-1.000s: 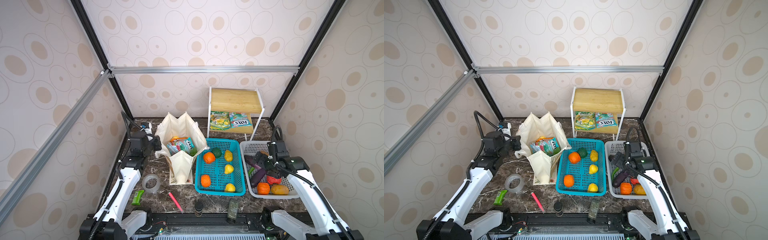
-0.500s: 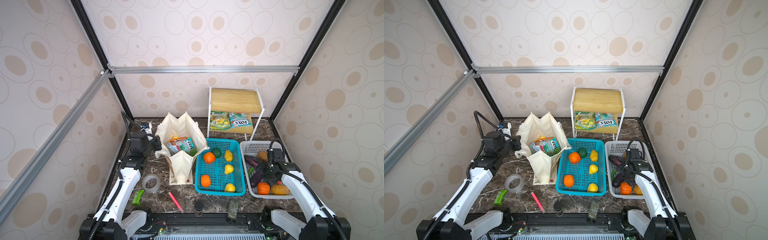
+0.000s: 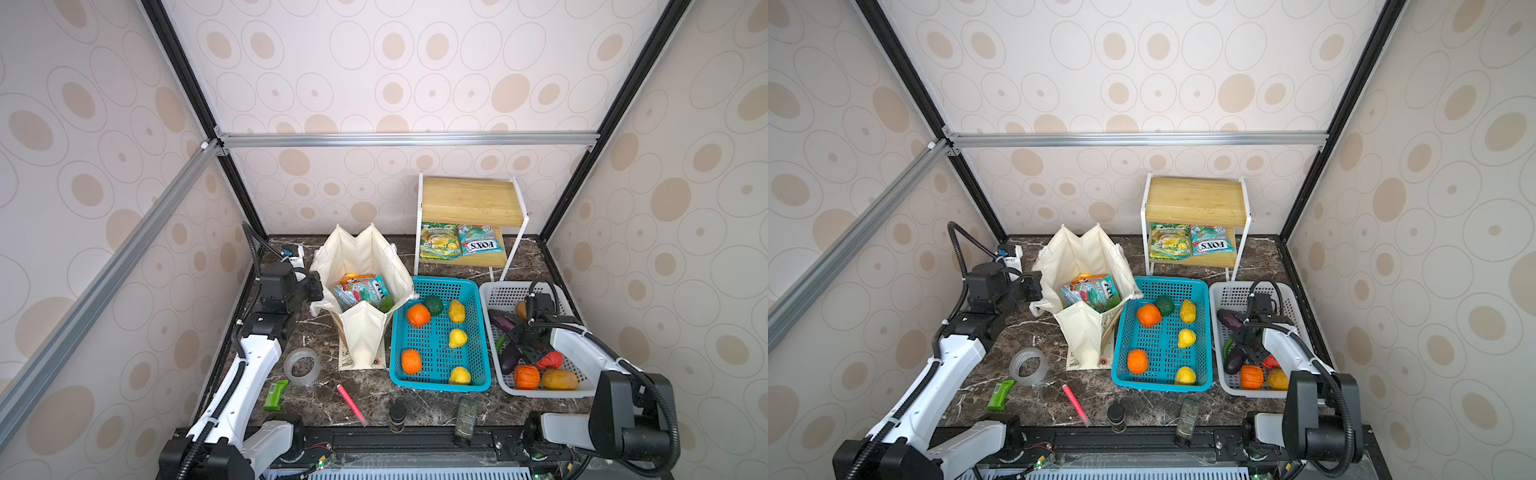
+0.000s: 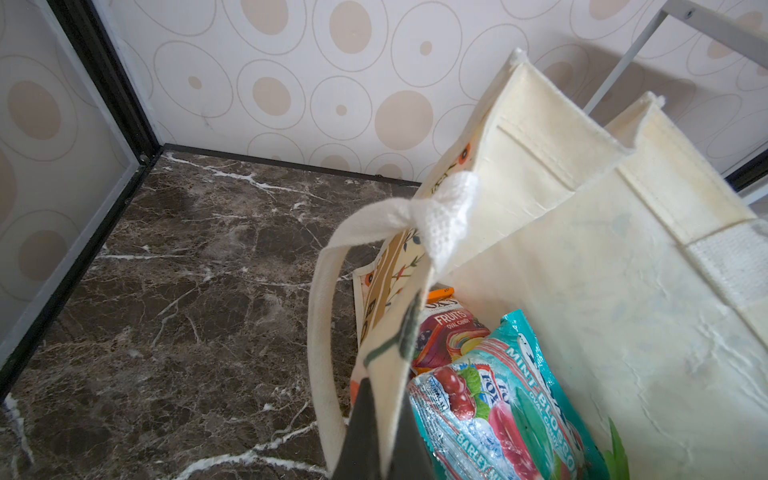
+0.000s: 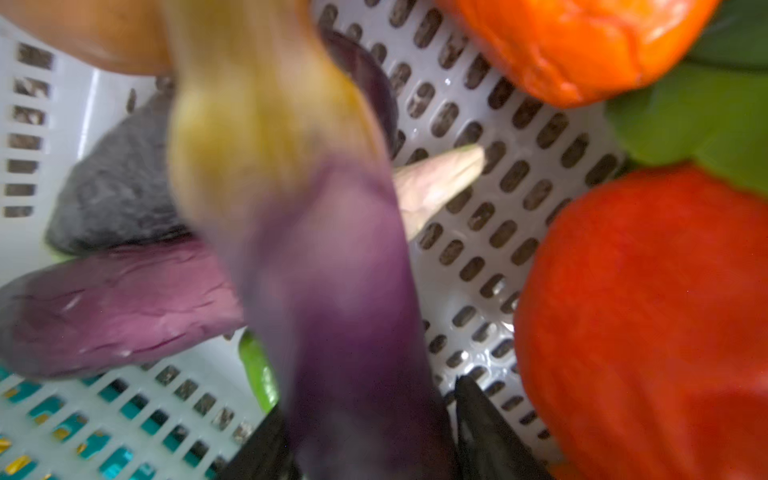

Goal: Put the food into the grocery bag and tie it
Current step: 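Grasp the long purple eggplant with the right gripper and lift it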

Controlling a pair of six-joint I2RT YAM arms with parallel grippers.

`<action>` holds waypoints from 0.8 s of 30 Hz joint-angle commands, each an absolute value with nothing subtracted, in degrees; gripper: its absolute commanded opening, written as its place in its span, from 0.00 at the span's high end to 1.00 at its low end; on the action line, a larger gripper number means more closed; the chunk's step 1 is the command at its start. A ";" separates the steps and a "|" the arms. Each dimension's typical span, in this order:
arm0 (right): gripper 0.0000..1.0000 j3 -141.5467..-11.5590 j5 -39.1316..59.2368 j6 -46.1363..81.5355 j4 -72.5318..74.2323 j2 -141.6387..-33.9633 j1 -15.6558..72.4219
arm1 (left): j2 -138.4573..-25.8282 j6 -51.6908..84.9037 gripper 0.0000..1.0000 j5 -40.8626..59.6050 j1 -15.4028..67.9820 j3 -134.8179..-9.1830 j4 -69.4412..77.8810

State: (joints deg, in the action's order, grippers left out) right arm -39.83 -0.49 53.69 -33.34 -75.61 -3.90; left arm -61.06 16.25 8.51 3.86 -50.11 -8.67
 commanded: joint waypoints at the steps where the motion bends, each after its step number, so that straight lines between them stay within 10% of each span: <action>1: 0.51 -38.92 -1.18 55.08 -32.00 -76.90 -4.22 | -60.29 14.85 1.00 7.82 3.66 -51.06 -6.16; 24: 0.70 -49.90 0.12 32.40 -36.38 -54.43 -4.14 | -58.89 15.04 1.00 8.03 3.61 -50.92 -5.83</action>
